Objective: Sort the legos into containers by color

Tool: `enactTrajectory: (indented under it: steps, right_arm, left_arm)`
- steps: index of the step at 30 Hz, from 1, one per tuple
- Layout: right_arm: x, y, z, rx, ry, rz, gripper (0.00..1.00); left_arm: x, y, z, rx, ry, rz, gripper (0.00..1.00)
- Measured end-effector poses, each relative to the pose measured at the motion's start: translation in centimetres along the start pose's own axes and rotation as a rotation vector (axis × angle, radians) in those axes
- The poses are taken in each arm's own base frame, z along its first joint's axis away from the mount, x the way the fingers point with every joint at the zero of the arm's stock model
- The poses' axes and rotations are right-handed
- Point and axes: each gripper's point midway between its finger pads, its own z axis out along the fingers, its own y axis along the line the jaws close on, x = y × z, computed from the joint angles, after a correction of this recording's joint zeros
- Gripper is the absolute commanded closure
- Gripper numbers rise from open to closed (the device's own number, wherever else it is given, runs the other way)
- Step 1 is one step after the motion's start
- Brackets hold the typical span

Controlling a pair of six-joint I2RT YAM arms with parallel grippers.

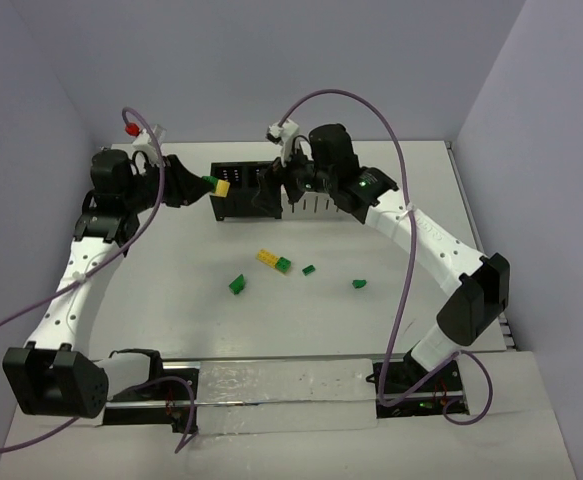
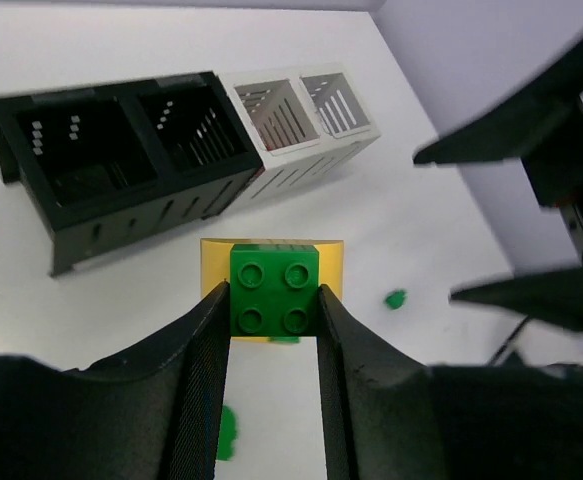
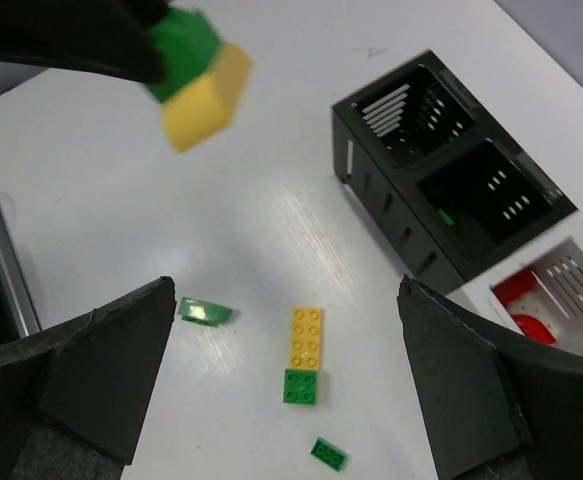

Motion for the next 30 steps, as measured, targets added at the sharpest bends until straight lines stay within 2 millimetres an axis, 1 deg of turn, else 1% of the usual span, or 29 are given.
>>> enactTrajectory:
  steps: [2,5,9,13,20,23,25,27,30]
  right_arm:
    - [-0.3,1.5,0.2,-0.040,-0.002,-0.032,0.02]
    - [-1.2,3.5,0.2,-0.093,-0.012,-0.094,0.02]
    - [-2.1,5.0,0.4,-0.121,-0.026,-0.169,0.02]
    - [-1.9,5.4,1.1,-0.120,-0.015,-0.209,0.02]
    - [-0.5,4.7,2.5,-0.104,0.024,-0.227,0.03]
    - [-0.2,4.5,2.9,-0.103,0.031,-0.236,0.10]
    - [0.0,4.4,3.0,-0.104,0.034,-0.243,0.18]
    - [0.0,4.4,3.1,-0.107,0.036,-0.247,0.32]
    - [0.1,4.4,3.3,-0.111,0.038,-0.253,0.49]
  left_arm:
    - [0.6,0.4,0.6,-0.018,0.023,-0.116,1.00]
    - [1.2,0.5,1.0,-0.029,0.048,-0.244,1.00]
    - [1.3,-0.1,1.0,-0.018,0.056,-0.338,1.00]
    - [1.3,-1.0,1.0,0.012,0.071,-0.395,1.00]
    - [2.3,-2.4,1.2,0.065,0.111,-0.430,1.00]
    - [2.9,-2.9,1.3,0.081,0.130,-0.439,1.00]
    - [3.0,-3.2,1.3,0.091,0.138,-0.442,1.00]
    - [3.0,-3.5,1.3,0.103,0.142,-0.442,1.00]
    - [3.0,-3.9,1.3,0.116,0.146,-0.448,1.00]
